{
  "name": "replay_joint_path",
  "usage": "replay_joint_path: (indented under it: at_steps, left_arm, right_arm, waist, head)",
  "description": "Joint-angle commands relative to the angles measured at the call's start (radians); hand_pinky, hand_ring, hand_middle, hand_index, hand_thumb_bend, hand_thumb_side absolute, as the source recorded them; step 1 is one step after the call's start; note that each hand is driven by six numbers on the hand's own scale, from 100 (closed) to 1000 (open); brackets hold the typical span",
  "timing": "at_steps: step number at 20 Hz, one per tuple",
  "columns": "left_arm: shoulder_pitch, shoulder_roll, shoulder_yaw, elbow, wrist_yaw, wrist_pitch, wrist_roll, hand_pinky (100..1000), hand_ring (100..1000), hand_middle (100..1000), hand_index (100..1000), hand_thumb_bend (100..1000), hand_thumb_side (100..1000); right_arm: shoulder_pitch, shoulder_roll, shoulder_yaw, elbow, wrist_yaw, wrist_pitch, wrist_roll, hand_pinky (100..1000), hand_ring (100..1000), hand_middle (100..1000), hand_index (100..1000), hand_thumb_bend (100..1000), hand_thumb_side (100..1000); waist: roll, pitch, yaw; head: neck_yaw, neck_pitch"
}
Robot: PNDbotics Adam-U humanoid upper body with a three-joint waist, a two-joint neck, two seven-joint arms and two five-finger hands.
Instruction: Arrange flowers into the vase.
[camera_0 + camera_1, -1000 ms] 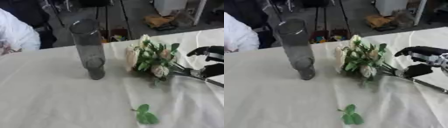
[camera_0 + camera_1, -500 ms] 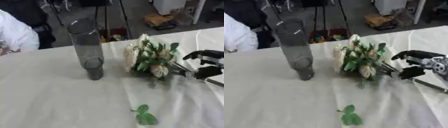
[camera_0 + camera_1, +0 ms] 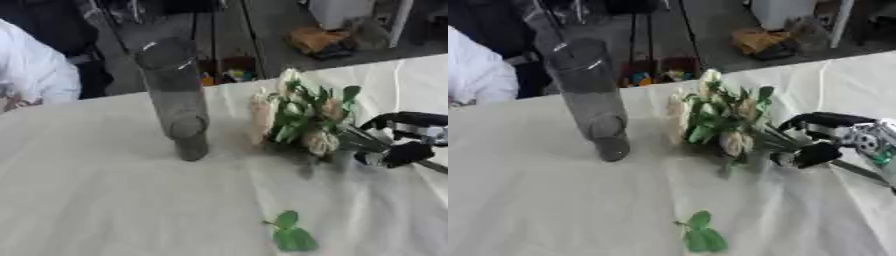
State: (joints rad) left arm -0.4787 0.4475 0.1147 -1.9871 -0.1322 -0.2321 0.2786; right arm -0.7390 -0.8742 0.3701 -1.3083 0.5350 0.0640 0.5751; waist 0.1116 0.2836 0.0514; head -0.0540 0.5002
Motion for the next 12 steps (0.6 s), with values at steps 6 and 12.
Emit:
replay_joint_path:
  at_steps: [6, 12]
  left_arm:
    - [-0.013, 0.012, 0.001, -0.013, 0.004, 0.002, 0.0, 863, 987, 939, 980, 100, 1000]
    - [-0.014, 0.011, 0.0, -0.013, 0.005, 0.003, -0.002, 863, 987, 937, 980, 100, 1000]
  right_arm:
    - [-0.047, 0.006, -0.009, 0.054, 0.015, -0.018, -0.024, 700, 847, 817, 896, 232, 706]
    - [-0.065, 0.024, -0.009, 0.106, 0.026, -0.024, -0.024, 685, 815, 779, 859, 209, 668]
  waist:
    - [-0.012, -0.019, 0.006]
    - [-0.013, -0.017, 0.01]
  head:
    - [0.006, -0.005]
    - [0.005, -0.006]
